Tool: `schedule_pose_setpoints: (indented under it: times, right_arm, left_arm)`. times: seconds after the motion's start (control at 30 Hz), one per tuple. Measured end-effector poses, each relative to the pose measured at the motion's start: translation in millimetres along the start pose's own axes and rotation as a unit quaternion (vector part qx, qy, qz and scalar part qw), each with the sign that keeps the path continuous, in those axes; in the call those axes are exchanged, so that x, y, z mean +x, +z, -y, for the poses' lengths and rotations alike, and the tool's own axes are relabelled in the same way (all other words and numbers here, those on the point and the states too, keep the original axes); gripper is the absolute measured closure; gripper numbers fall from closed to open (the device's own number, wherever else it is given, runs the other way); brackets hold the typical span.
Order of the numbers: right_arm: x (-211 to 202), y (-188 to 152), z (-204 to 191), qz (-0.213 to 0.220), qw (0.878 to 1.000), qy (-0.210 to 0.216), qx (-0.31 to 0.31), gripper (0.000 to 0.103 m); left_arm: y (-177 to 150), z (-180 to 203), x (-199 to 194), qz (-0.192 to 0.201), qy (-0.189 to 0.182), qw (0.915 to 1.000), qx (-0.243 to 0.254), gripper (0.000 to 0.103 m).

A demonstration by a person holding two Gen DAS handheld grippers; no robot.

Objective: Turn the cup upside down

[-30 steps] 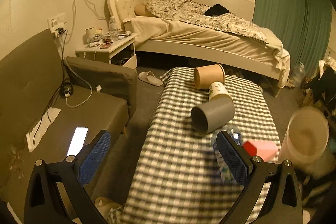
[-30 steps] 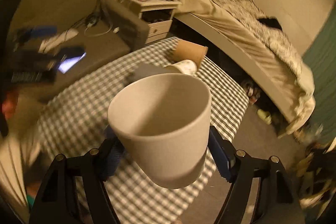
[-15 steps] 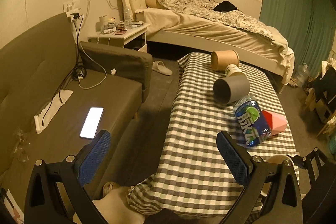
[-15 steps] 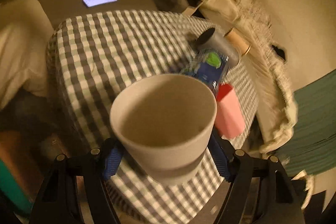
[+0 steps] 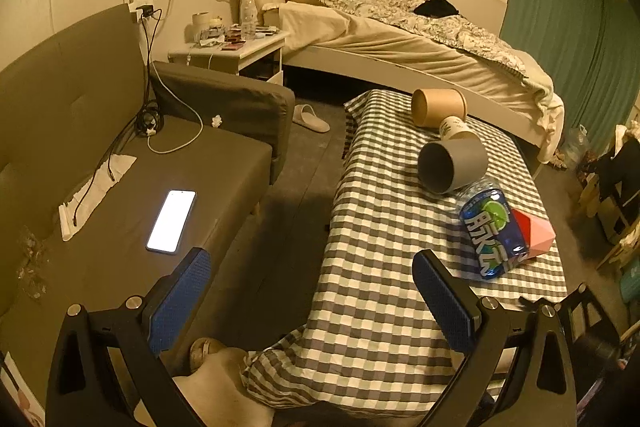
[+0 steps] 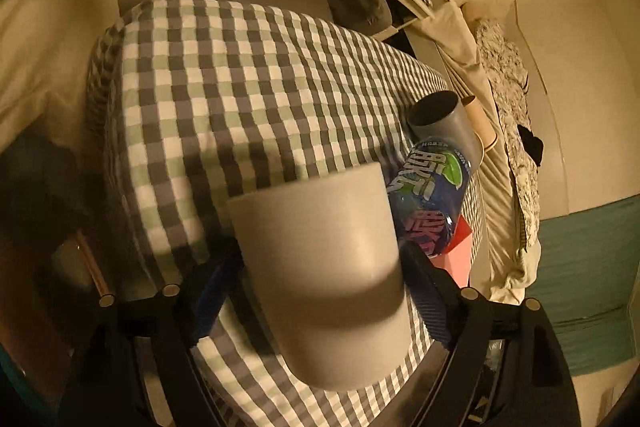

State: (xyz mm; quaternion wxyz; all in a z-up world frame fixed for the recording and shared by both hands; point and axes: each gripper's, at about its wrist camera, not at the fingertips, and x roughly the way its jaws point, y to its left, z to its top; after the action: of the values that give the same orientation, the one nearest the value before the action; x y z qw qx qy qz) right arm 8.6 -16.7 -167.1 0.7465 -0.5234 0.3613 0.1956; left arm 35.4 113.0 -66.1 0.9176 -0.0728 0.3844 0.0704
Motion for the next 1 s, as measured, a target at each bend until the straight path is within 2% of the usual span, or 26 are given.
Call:
schedule_pose_setpoints:
  times: [0.13, 0.37, 0.53, 0.63, 0.67, 0.73, 0.8, 0.83, 0.93, 0.97, 1.0]
  right_arm:
    - [-0.7, 7.3, 10.4, 0.002, 0.999, 0.031, 0.035, 0.011]
    - [-32.6, 10.5, 43.0, 0.053, 0.990, 0.049, 0.118, 0.003]
    - [-60.2, -6.3, 77.7, 0.075, 0.974, 0.061, 0.203, 0.002]
    - [-72.3, -34.4, 100.0, 0.066, 0.958, 0.073, 0.270, 0.002]
    - [-74.1, -49.2, 108.8, 0.056, 0.949, 0.081, 0.301, 0.002]
    - [-74.1, -75.7, 119.4, 0.037, 0.930, 0.100, 0.350, 0.002]
    - [-69.9, -107.5, 125.3, 0.013, 0.906, 0.126, 0.405, 0.002]
    - [-68.3, -120.1, 125.6, 0.006, 0.899, 0.131, 0.419, 0.002]
    - [-65.9, -150.3, 121.9, -0.016, 0.888, 0.127, 0.441, 0.002]
    - [-64.9, -158.4, 121.3, -0.018, 0.884, 0.130, 0.449, 0.002]
    - [-63.6, -165.0, 120.7, -0.019, 0.878, 0.136, 0.458, 0.002]
  left_arm:
    - [0.7, -4.9, 4.0, -0.004, 0.006, 0.9999, 0.009, 0.000]
    - [4.4, 2.8, -0.1, 0.006, 0.008, 0.9991, 0.040, 0.000]
    - [0.1, 23.7, -5.6, 0.007, -0.004, 0.9959, 0.090, 0.000]
    - [-6.1, 48.4, -11.2, 0.008, -0.030, 0.9887, 0.147, 0.000]
    - [-8.9, 57.8, -12.9, 0.007, -0.041, 0.9852, 0.166, 0.000]
    - [-13.4, 77.6, -15.2, 0.003, -0.061, 0.9769, 0.205, 0.000]
    - [-20.8, 104.1, -17.7, -0.004, -0.084, 0.9630, 0.256, 0.000]
    - [-25.1, 115.5, -18.4, -0.008, -0.094, 0.9559, 0.278, 0.000]
    - [-38.5, 155.5, -20.2, -0.014, -0.123, 0.9265, 0.355, 0.000]
    - [-46.2, 172.3, -20.9, -0.014, -0.133, 0.9097, 0.393, 0.000]
    - [-51.5, 182.6, -20.2, -0.017, -0.139, 0.8963, 0.421, 0.000]
